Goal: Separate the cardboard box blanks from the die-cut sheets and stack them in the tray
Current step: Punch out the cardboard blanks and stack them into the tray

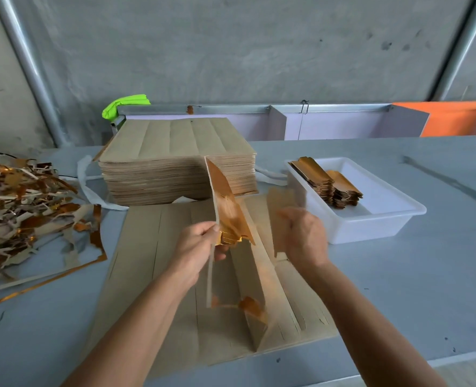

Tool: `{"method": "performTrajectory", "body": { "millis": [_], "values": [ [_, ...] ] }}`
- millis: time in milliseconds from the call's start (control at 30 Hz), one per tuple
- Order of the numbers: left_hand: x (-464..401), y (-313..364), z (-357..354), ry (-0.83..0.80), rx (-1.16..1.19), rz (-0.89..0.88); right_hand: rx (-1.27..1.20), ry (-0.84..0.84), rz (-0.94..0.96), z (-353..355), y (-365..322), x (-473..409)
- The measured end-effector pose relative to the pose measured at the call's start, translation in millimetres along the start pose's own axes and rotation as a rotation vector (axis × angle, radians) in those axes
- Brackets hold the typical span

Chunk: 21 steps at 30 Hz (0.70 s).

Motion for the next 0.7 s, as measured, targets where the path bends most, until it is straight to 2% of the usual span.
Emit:
{"method": "performTrajectory", "body": {
  "millis": [33, 100, 167, 267, 333, 467, 633, 700],
  "values": [
    [1, 1, -5, -0.031, -0.001, -0.01, 0.078, -0.052, 0.081, -6, -10, -2],
    [3, 1, -14, -0.084, -0.031, -0.046, 0.072, -0.161, 0.199, -17, -27, -4],
    [3, 1, -19, -0.104, -0.072, -0.092, -0.047, -0.286, 0.263, -24, -39, -4],
    [1, 1, -18, -0.126, -0.067, -0.124, -0.316, -0.465, 0.251, -29, -44, -2],
    [0, 0, -14, -0.162, -0.062, -0.153, -0.411, -0.535, 0.25, -29, -42, -1],
    [-1, -5, -11, -0.257, -0.16, -0.158, -0.244, -0.48, 0.307, -32, -35, -8],
    [-6, -4, -5, -0.245, -0.237, -0.257, -0.436, -0.509, 0.113, -37, -17, -10],
    [-8, -4, -5, -0.269, -0.246, -0.275, -0.414, -0.467, 0.062, -37, -13, -13]
  ]
}}
Point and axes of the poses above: each hand's wrist, its own x-axis away from the middle knuckle, its own z-axis out of the back of the hand, y = z × x, the point moved 4 cm from there along -x, towards the middle knuckle, and after that the axes turned 1 degree about y, right-handed, at the moved point
